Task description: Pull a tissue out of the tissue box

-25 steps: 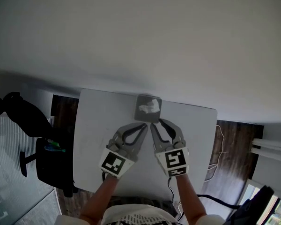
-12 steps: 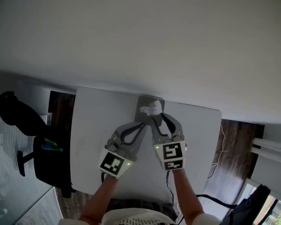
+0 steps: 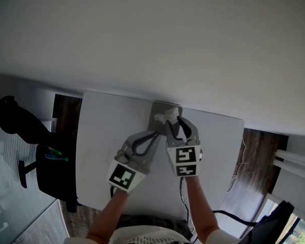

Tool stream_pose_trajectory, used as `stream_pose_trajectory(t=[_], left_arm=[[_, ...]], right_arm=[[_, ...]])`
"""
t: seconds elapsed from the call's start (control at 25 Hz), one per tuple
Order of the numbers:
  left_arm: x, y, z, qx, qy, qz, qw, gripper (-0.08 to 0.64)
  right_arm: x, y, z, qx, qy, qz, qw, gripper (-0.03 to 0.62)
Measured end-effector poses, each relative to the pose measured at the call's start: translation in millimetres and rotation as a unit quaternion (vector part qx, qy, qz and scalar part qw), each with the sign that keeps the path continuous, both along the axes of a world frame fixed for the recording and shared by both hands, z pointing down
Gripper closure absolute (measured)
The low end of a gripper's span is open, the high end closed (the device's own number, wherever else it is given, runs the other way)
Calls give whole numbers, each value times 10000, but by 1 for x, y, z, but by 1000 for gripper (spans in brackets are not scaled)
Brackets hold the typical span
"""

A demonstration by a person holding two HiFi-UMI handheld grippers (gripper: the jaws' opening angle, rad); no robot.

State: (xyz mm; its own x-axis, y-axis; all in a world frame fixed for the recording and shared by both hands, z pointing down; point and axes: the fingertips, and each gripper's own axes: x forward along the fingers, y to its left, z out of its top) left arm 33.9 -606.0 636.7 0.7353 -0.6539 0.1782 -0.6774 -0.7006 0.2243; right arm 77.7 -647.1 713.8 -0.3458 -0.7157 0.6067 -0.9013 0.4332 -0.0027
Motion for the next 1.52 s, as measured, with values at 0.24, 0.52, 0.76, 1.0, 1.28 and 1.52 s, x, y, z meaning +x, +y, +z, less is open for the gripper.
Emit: stream_pose_trajectory(t=[0.24,0.52,0.76,1.0,1.28,1.52], left_arm=[[6,1,3,-44,84,71,9999,561],[3,0,6,-94,94,40,9999,561],[5,2,4,-65,69,57,9999,561],[8,4,-6,-32,129,66,9999,561],[8,16,-33,152,160,96,9997,561],[8,34,-59,309,185,132,9993,561]], right_arm=[[10,-1,11,-69,190,250,9995,571],[17,1,6,-5,-26,383,9993,583],[17,4,-1,-13,-169,376,9991,583],[13,6,-13,42,-286,337,9990,583],[16,22,-42,139,-260,297,9991,583],[14,43,-74,276,-384,251,9986,583]])
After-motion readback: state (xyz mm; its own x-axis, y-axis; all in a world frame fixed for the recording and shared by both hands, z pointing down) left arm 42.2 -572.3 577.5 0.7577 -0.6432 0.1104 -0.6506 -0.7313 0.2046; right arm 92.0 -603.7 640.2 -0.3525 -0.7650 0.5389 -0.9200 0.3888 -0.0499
